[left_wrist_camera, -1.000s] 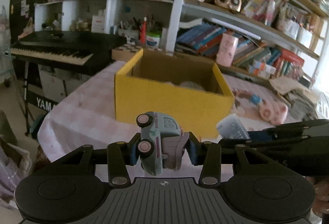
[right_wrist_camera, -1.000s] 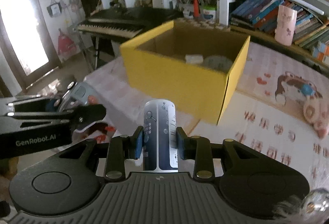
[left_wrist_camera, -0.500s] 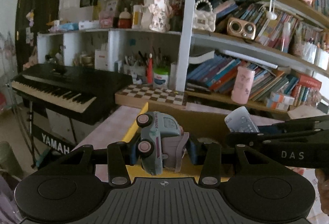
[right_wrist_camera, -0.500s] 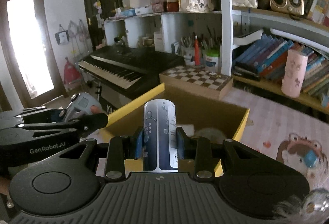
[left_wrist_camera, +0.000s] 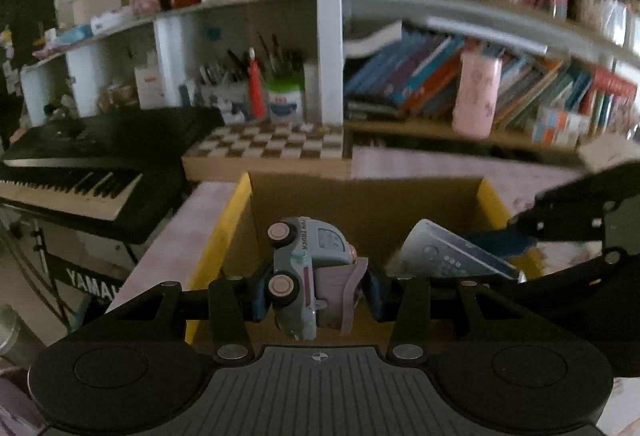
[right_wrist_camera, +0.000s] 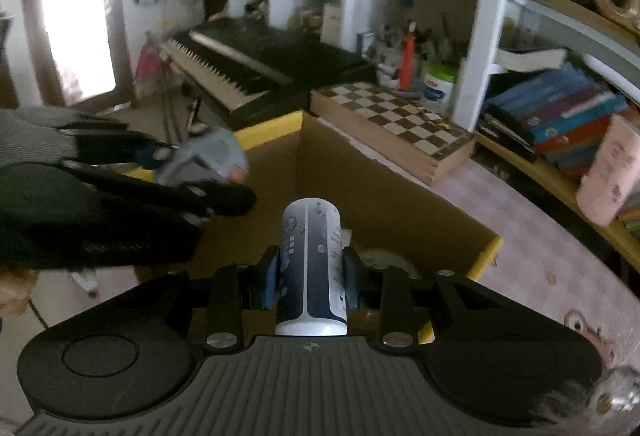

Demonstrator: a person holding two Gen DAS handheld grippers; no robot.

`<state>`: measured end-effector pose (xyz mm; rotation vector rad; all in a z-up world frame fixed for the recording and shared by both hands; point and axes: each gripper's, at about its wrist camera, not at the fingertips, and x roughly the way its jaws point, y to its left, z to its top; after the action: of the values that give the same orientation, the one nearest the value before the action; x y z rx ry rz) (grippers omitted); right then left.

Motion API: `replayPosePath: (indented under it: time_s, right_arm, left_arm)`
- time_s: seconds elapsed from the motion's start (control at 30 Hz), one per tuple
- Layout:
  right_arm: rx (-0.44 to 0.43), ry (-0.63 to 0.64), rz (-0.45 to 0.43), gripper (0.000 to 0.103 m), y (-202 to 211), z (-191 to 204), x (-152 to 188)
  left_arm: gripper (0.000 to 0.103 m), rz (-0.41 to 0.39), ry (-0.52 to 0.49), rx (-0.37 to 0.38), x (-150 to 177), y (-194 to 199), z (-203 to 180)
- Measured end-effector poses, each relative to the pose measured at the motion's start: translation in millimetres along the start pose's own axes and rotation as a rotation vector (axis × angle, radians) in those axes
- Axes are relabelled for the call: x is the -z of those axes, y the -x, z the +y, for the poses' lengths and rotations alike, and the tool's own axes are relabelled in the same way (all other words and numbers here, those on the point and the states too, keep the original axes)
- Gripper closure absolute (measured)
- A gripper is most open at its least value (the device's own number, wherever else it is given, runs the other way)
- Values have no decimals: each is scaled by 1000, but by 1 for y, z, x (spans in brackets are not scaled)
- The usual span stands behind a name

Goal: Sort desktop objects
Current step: 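Lower both held objects into the yellow box and open both tools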

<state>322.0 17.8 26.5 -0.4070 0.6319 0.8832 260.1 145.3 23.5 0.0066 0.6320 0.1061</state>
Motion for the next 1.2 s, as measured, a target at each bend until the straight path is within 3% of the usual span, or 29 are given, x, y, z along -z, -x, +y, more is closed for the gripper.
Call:
replayPosePath:
  time_s: [0.33, 0.57, 0.77, 0.97, 1.2]
  right_arm:
    - [-114, 208, 234, 73, -53, 10, 8]
    - [-143, 235, 291, 73, -64, 8, 7]
    - [-129, 216, 275, 73, -64, 6, 7]
    - [-85, 143, 218, 72, -47, 0, 5]
    - [-4, 76, 92, 66, -3, 1, 2]
  left_arm:
    - [59, 206, -65, 15, 9, -50, -5]
    - [59, 238, -67, 29, 8, -54, -6]
    - [52, 215, -77, 41, 8, -51, -6]
    - [34, 103, -75, 2, 7, -26, -7]
    - [26, -18, -54, -18, 1, 18, -5]
